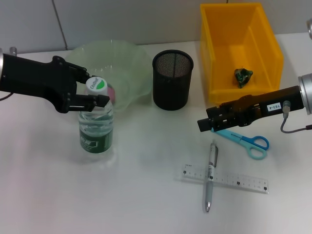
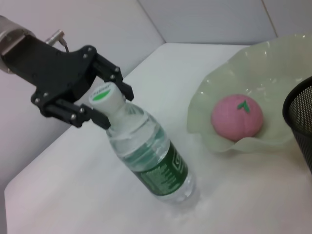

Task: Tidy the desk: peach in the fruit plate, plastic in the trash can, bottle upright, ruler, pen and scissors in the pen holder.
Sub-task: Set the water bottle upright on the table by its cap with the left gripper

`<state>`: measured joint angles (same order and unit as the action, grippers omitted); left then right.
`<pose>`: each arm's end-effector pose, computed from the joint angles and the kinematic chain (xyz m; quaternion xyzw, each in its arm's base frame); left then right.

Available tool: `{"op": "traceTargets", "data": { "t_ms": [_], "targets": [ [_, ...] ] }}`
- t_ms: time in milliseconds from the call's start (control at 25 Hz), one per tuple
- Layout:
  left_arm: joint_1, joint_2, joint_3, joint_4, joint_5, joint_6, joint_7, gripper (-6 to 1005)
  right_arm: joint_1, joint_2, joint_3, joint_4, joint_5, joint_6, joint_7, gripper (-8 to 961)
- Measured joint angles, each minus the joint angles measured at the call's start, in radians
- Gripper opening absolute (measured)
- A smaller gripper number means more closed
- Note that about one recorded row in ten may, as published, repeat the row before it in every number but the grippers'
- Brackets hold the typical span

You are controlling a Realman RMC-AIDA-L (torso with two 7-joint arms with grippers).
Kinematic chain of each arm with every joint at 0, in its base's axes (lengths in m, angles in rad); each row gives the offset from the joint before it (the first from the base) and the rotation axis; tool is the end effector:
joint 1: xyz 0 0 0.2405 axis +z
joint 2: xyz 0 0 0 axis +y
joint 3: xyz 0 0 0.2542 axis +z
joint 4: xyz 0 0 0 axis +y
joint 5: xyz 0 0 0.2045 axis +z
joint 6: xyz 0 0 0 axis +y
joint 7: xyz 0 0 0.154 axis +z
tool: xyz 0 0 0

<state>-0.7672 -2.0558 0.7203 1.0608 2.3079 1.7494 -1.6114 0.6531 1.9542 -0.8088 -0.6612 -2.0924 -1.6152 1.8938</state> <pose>-0.1686 0.3759 0.0445 -0.9905 -0.0687 -0.0726 0.0943 0.2379 0.3534 0.0189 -0.9181 0.3644 0.1516 0.0366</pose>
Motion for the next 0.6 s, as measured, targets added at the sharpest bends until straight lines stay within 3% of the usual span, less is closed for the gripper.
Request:
{"op": "traceTargets", "data": {
  "t_ms": [360,600],
  "targets": [
    [0.033,0.004,-0.045,0.005,-0.017,-0.009,-0.072,448,-0.013,0.006,-0.001,-0.003,0.000,-0.005,-0.058,801],
    [0.067,0.005,-0.111,0.007,-0.045,0.000,-0.103,455,-0.037,0.027,0.003,-0.007,0.003,-0.004,-0.222,800]
  ]
}}
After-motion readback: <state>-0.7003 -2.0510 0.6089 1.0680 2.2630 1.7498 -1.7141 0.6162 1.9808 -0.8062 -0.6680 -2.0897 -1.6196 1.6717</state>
